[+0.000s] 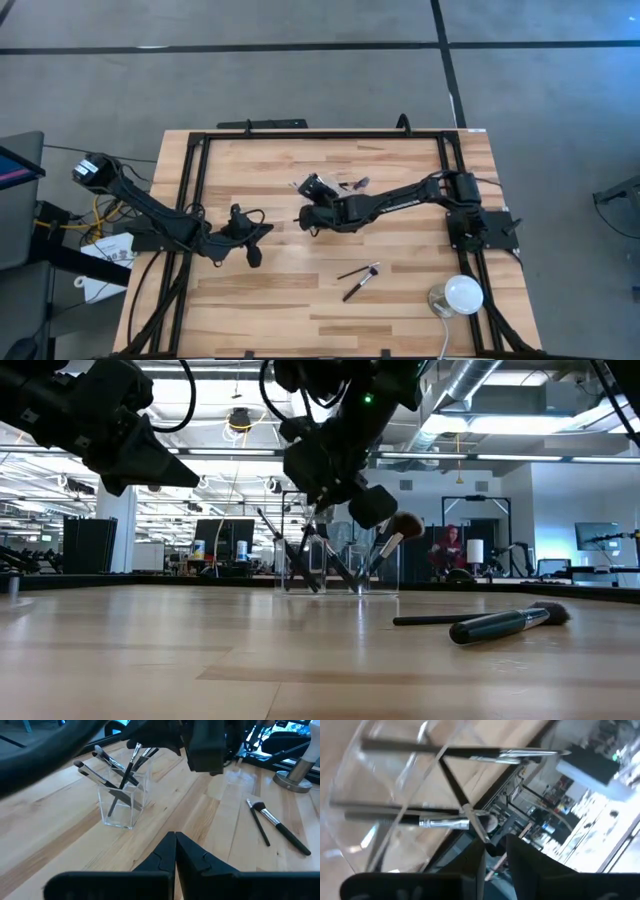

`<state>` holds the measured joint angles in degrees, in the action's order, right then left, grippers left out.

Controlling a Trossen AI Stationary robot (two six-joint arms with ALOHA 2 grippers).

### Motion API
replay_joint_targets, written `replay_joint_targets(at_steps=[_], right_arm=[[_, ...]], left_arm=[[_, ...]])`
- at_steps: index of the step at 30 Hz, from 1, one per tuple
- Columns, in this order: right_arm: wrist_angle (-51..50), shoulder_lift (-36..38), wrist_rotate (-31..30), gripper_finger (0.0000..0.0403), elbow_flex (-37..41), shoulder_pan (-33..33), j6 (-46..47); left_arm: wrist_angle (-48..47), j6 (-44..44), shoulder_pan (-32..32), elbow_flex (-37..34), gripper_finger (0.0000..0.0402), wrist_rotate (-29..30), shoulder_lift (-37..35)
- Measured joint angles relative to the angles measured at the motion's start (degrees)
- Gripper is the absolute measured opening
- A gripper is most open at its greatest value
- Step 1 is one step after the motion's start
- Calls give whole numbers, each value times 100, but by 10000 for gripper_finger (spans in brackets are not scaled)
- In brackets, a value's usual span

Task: Put items in baskets/containers
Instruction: Put the eyeshadow brush into the transparent organizer, then put the powder brush into the transparent organizer

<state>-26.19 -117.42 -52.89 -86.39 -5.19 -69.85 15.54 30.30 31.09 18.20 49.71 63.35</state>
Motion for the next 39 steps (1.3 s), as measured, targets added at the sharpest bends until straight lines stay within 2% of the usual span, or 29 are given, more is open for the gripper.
replay_joint_targets(at_steps=[7, 12, 15, 19, 22, 29, 36, 39], right_arm=[[-142, 375, -204, 66, 2, -545, 1703], [-768, 1011, -117, 66, 2, -928, 3022], [-1338, 1456, -57, 66, 0, -1042, 4145], [-2273, 1956, 893, 66, -2, -1093, 5835], [-2567, 2123, 1406, 66, 51, -1164, 6615], [-1374, 2185, 1520, 66, 1089, -1448, 6392], [166, 2197, 2768, 66, 2104, -1466, 6379], [249, 2198, 3296, 66, 2186, -1391, 6239]], left_arm=[[38, 0, -2, 0, 6, -2, 0], [53, 0, -2, 0, 6, -2, 0], [84, 0, -1, 0, 6, -2, 0], [126, 0, -2, 0, 6, -3, 0], [149, 0, -2, 2, 6, -4, 0], [215, 0, 0, 2, 6, -4, 0], [248, 0, -2, 2, 6, -4, 2], [252, 1, -1, 2, 6, -4, 2]])
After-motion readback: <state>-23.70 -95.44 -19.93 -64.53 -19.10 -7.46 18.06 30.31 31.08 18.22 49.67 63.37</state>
